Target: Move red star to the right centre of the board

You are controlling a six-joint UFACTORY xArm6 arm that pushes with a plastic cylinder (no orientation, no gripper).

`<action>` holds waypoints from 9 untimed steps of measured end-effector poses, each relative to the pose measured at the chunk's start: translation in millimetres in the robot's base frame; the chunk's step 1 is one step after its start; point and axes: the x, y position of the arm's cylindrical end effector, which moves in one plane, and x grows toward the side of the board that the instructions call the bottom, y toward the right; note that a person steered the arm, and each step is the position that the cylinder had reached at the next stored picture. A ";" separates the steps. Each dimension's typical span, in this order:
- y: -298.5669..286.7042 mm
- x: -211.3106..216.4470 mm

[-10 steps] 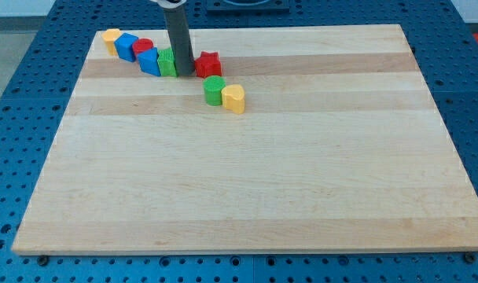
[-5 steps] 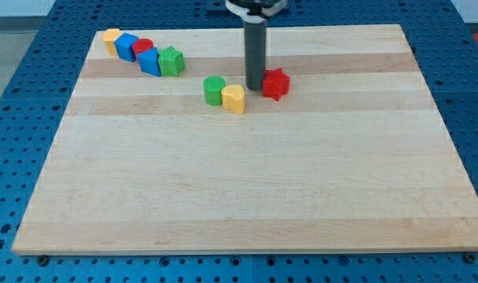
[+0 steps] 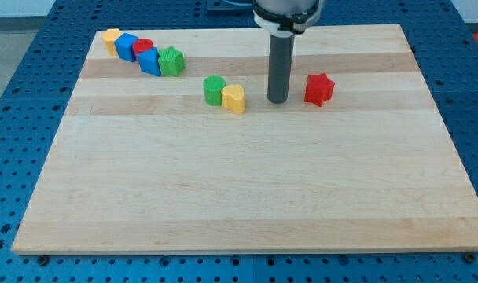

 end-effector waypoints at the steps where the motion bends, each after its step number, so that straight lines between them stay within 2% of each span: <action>1: 23.0 -10.8; 4: 101.8 28.3; 5: 71.2 25.2; 7: 97.5 -19.5; 9: 119.2 12.6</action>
